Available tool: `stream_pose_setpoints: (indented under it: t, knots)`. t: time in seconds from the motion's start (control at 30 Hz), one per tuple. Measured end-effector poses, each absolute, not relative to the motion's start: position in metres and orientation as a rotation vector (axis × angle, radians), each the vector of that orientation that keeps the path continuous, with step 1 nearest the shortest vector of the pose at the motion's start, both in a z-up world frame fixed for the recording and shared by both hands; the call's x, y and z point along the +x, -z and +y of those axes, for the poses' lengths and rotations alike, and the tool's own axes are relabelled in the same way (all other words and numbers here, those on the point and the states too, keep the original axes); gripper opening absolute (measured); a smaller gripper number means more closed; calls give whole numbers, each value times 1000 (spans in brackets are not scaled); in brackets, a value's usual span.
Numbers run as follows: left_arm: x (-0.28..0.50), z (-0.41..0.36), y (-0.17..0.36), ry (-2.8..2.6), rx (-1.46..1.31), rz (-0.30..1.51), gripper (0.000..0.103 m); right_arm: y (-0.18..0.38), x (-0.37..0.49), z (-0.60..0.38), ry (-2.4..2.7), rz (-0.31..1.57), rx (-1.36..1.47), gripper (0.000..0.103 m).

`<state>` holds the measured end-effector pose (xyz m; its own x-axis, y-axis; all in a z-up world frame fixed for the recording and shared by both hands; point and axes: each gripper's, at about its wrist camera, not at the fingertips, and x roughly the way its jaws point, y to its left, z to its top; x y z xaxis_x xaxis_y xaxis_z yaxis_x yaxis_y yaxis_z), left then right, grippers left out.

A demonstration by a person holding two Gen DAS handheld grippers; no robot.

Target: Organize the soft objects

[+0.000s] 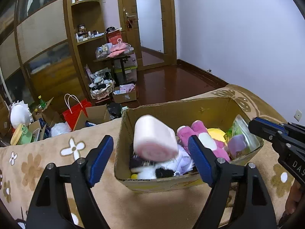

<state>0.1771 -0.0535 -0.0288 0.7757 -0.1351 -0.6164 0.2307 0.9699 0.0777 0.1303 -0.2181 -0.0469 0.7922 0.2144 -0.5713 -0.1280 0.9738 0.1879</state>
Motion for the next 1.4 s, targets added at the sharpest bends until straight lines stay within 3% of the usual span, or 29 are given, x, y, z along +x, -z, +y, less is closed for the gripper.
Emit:
stream_pose_setpoints:
  t: [0.13,0.2,0.27,0.43,0.5,0.53,0.67,1.4]
  knots:
    - [168,-46,25,181,141,667,82,42,121,-220,-187,623,124,10]
    - [160,-41,23,175,134,674,84,39,117,-223,-184,622,137,21]
    - [152,-36,21,172,137,677,87,35,109,-226,-183,610,160,39]
    - [130,-30,11,144,151,673,89,24,90,-228,-172,593,167,56]
    - [120,-29,4,126,153,660,95,18,82,-227,-169,588,154,65]
    - [115,-28,-1,116,155,646,99,14,76,-227,-161,581,144,72]
    - [93,-28,-16,114,156,614,100,0,57,-226,-123,544,124,102]
    - [-10,-13,-49,108,137,493,102,-26,-25,-236,-77,483,91,103]
